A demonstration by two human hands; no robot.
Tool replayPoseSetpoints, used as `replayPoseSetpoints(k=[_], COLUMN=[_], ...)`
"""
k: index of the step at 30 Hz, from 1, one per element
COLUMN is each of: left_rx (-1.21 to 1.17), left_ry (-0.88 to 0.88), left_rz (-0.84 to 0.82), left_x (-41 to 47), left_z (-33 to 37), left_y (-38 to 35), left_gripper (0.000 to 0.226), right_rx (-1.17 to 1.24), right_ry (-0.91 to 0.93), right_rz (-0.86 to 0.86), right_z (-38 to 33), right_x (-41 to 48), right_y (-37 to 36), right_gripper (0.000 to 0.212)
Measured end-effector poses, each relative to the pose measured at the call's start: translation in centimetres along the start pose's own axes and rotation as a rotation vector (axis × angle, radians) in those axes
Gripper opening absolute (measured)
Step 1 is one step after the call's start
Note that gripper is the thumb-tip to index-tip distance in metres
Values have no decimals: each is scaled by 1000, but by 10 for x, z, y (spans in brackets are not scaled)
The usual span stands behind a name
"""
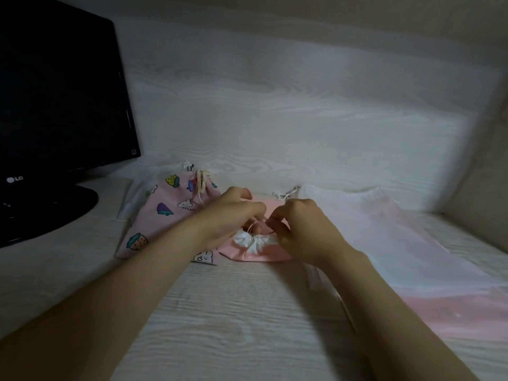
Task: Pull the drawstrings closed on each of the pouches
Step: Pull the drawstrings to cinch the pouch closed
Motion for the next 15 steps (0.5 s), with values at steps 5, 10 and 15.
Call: replayPoseSetpoints(k=[5, 10, 15], left_rx=[60, 147, 302], left_ry=[-68, -191, -348], left_rz=[89, 170, 159], left_x=[-2, -6, -10], left_z=[3, 8, 10], left_y=[0, 3, 5], left_gripper=[58, 46, 38], right_rx=[26, 61, 78], right_ry=[-40, 63, 116], right_rz=[-75, -78, -65], right_z=[5, 0, -6], right_x=[-1, -2, -2], right_y=[-4, 1, 4], right_gripper=[33, 31, 30])
Point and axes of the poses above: each hand's wrist, its own x-axis towards the middle knuckle, its own y-axis out of the back of the hand, z = x × y, the point moved 3 cm from there along x, towards the middle knuckle, and after that the axes turned 3 degrees about -y, right-handed, at the moved point
